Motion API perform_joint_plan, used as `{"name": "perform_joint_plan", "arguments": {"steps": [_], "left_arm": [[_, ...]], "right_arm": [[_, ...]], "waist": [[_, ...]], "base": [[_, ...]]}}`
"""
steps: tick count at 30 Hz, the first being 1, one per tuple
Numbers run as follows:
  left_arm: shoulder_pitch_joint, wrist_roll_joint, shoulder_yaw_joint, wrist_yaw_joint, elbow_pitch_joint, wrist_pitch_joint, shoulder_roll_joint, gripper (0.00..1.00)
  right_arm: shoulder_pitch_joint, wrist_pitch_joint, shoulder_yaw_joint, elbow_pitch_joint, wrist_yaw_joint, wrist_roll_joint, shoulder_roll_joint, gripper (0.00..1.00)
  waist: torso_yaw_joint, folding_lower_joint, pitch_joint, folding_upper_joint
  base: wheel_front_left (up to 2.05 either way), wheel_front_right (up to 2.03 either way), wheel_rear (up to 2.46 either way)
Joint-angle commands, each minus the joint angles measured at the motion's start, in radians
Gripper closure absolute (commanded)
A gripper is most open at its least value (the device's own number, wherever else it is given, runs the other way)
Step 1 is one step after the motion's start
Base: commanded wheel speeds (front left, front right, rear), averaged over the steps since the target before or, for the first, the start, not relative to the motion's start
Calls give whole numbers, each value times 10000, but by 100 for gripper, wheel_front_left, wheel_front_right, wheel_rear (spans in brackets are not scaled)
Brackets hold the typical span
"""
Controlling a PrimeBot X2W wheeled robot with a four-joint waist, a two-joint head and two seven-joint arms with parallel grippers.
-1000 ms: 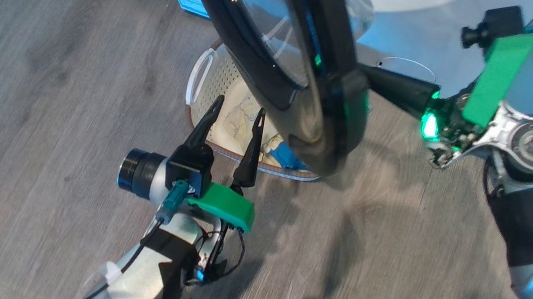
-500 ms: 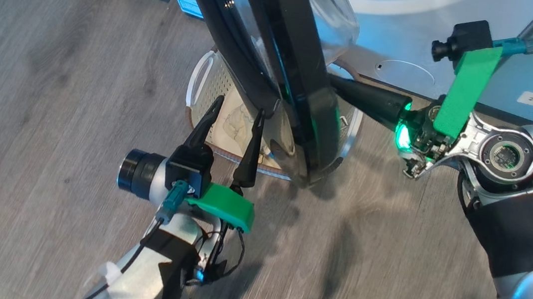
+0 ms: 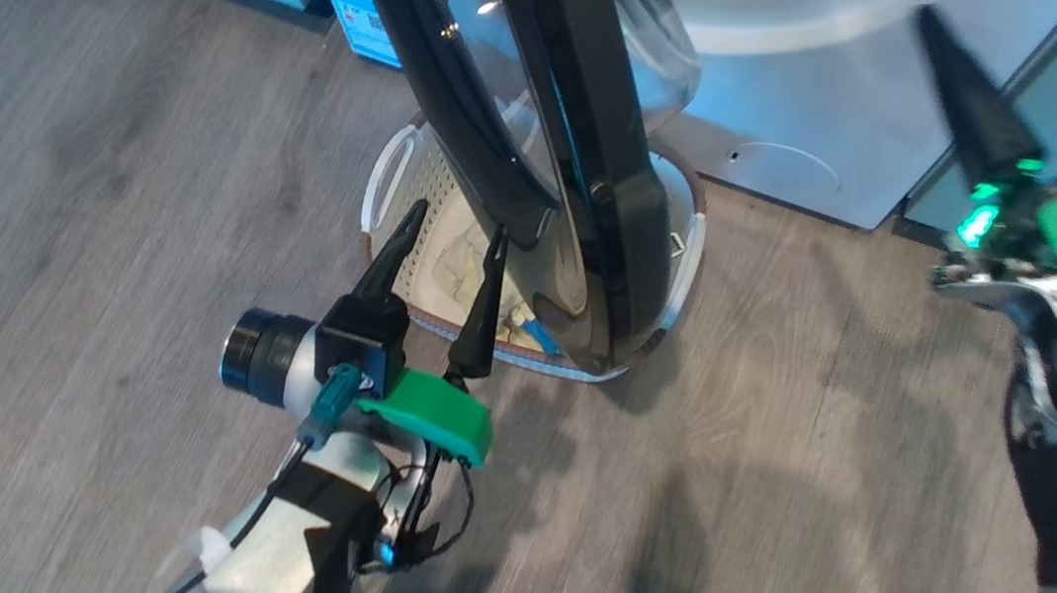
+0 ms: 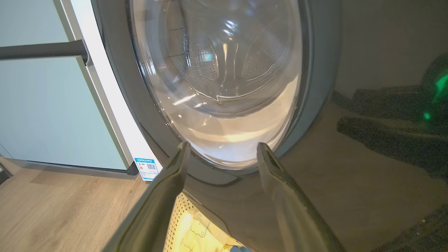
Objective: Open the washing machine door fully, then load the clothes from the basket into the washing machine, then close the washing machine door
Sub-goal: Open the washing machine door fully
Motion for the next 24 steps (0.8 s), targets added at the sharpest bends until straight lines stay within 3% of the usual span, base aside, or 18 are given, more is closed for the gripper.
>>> {"name": "perform_joint_plan", "arguments": {"steps": [1, 2, 14, 20, 24], "left_arm": [[109, -18, 385, 56, -241, -97, 135, 0], [149, -2, 412, 41, -226, -97, 135, 0], [698, 178, 797, -162, 26, -97, 135, 0], [1022, 282, 1004, -252, 111, -97, 155, 0], [1271, 336, 1181, -310, 164, -97, 193, 0]], "right_arm": [[192, -608, -215, -588, -27, -325, -58, 11], [336, -941, -302, -699, -27, -615, -185, 0], [2717, -4548, -1442, -570, -27, -3803, -983, 0], [3675, -5131, -1851, -379, -27, -5962, -1098, 0], [4439, -5259, -2365, -571, -27, -7677, -802, 0]], "waist": [[-98, -1, -132, -1], [-128, -1, -170, -1], [-501, -1, -1027, -1], [-758, -1, -1459, -1], [-969, -1, -1758, -1]], "base": [[0, 0, 0], [0, 0, 0], [0, 0, 0], [0, 0, 0], [0, 0, 0]]}}
